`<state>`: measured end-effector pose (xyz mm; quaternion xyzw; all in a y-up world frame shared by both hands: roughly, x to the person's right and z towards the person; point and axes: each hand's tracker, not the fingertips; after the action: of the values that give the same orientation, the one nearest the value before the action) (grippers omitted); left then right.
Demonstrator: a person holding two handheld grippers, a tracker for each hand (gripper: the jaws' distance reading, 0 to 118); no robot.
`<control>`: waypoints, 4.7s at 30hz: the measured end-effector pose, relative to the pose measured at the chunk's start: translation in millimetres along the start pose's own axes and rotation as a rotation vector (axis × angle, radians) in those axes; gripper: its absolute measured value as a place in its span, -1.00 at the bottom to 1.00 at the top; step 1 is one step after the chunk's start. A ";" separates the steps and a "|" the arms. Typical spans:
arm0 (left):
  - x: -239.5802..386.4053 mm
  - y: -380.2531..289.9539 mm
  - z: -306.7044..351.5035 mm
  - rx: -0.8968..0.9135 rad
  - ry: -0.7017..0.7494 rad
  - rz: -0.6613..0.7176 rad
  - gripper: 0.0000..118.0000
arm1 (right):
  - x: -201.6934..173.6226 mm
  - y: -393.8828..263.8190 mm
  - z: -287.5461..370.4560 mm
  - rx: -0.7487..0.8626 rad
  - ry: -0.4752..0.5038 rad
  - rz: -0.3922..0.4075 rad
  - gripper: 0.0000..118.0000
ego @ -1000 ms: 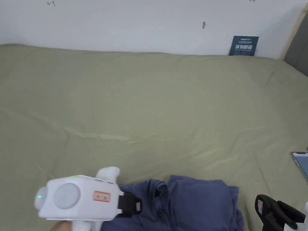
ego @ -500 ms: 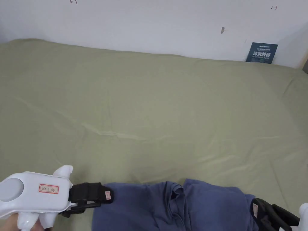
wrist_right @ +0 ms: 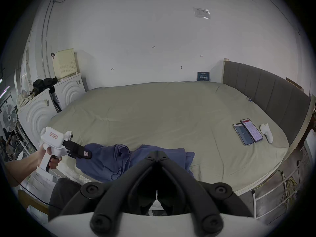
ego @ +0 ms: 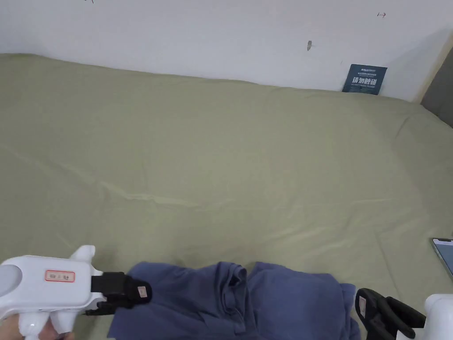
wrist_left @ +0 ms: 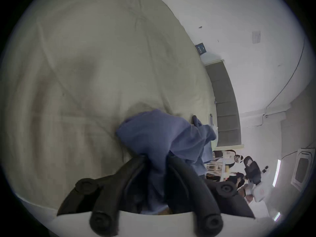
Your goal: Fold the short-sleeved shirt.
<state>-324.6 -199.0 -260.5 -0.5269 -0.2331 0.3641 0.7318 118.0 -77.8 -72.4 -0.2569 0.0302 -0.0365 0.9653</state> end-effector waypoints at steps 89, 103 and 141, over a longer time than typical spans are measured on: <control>8.2 15.9 3.8 -0.003 0.009 -0.151 -0.99 | 23.4 -104.0 -287.7 -0.555 0.918 -0.884 -1.00; -3.9 24.7 -75.5 -0.129 -0.101 -0.100 -0.37 | 30.1 -89.5 -261.0 -0.531 0.835 -0.763 -1.00; -81.6 146.4 266.6 0.305 0.452 -0.096 0.89 | 10.4 10.9 -156.7 -0.333 0.630 -0.339 -1.00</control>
<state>-611.0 -75.9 -305.1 -0.4668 -0.0310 0.2329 0.8526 116.9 -146.7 -214.0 -0.3875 0.2875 -0.2670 0.8342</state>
